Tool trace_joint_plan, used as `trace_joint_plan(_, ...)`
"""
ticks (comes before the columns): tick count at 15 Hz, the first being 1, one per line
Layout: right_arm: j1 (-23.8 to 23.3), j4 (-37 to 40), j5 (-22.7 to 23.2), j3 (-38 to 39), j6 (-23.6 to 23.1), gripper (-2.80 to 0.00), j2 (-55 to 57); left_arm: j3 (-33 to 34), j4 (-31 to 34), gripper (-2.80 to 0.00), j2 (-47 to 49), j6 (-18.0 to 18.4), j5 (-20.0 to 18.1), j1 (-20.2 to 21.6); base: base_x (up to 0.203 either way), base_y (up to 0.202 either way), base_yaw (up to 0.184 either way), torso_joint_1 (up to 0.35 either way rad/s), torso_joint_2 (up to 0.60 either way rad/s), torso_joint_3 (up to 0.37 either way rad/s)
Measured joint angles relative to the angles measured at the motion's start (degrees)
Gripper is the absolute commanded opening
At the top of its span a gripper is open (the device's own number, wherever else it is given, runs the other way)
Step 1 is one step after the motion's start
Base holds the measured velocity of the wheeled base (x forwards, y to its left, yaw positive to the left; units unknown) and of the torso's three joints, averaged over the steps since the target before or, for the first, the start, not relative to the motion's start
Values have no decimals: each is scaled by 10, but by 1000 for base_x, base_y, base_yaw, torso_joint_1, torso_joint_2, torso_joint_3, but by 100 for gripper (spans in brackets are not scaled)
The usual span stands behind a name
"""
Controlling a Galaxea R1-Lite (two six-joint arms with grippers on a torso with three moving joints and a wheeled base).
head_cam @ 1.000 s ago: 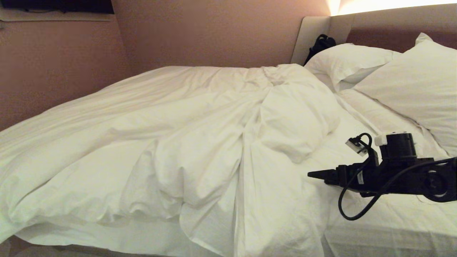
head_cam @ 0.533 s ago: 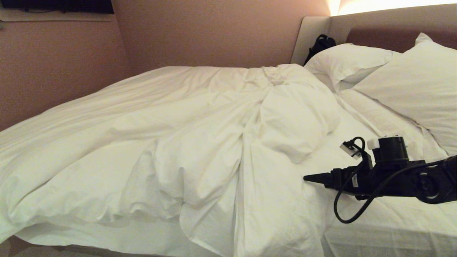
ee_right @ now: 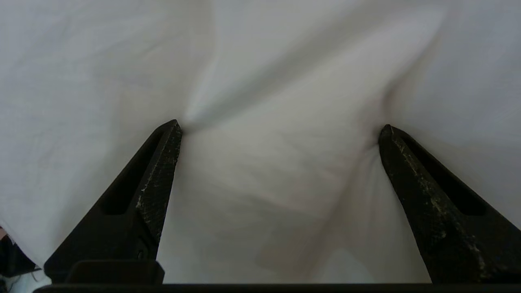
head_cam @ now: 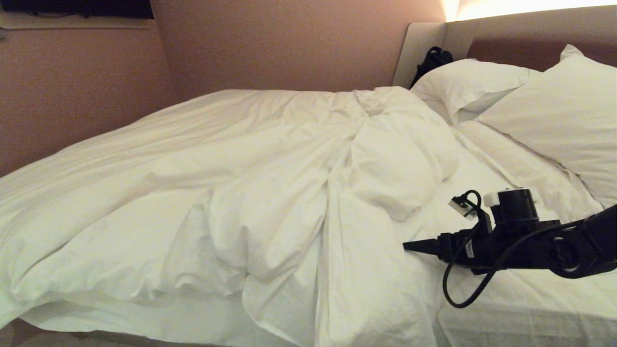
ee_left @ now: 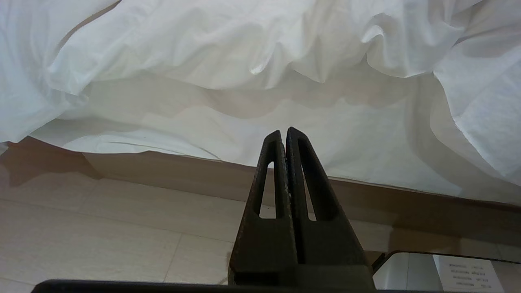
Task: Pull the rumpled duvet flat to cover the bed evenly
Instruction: Hold the folded corner of the quilt
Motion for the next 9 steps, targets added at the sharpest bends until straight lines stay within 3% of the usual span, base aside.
trace_joint_plan(9,48,1,0,20,4,0,-6,0,0,-280,0,0,0,0,0,0,0,0,0,0)
